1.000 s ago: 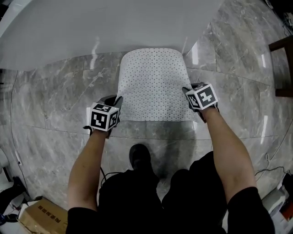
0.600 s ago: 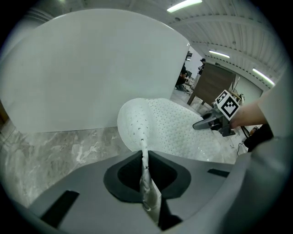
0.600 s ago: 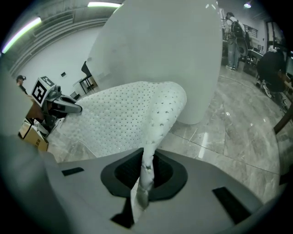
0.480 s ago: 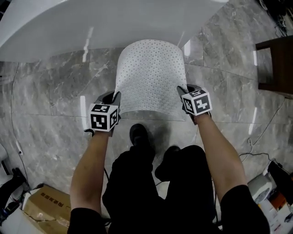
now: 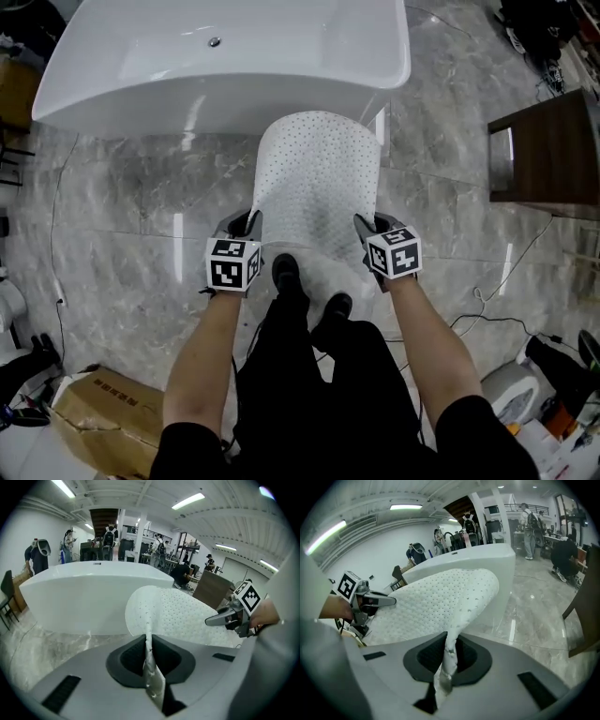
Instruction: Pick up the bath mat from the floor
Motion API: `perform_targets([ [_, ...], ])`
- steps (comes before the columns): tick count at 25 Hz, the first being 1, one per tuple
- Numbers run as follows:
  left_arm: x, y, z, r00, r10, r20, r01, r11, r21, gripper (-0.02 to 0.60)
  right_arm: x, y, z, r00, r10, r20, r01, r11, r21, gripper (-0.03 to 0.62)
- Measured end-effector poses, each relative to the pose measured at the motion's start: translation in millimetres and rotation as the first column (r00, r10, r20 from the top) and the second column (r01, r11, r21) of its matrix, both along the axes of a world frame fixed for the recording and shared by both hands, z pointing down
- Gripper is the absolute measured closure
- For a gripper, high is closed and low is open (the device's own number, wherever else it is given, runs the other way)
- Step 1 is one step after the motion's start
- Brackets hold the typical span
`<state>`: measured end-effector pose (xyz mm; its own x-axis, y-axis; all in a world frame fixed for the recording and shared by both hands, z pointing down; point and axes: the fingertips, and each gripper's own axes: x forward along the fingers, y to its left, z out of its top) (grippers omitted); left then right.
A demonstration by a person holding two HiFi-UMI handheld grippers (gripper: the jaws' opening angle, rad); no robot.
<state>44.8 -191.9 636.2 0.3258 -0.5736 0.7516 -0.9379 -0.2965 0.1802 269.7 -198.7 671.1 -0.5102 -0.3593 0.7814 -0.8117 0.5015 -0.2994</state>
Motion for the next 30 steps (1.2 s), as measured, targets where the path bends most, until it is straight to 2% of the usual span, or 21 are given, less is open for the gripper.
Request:
perform_targets([
  [9,27.2,33.9,-117.2,0.998,-0.058,-0.007,0.058,0.996,0.074,0.546,17.4,33.2,-111.3,0.994,0.086,0.072,-0.087,0.996,0.012,0.554],
  [21,55.3,65.7,-197.7,0.998,-0.063,-0.016,0.064,0.991,0.120,0.546,39.9,70.9,-188.2,0.988,0.098,0.119,-0.103,0.994,0.037,0.554],
  [25,52.3,77.9,-228.6,0.995,-0.086,-0.046,0.091,0.987,0.134,0.545,47.1,80.8,-213.1,0.983,0.101,0.152,-0.110,0.993,0.050,0.554],
  [30,41.7,84.6,-273.9,0.991,-0.124,-0.051,0.132,0.973,0.188,0.545,53.1,82.0,-253.8,0.983,0.074,0.169,-0.094,0.989,0.116,0.554],
])
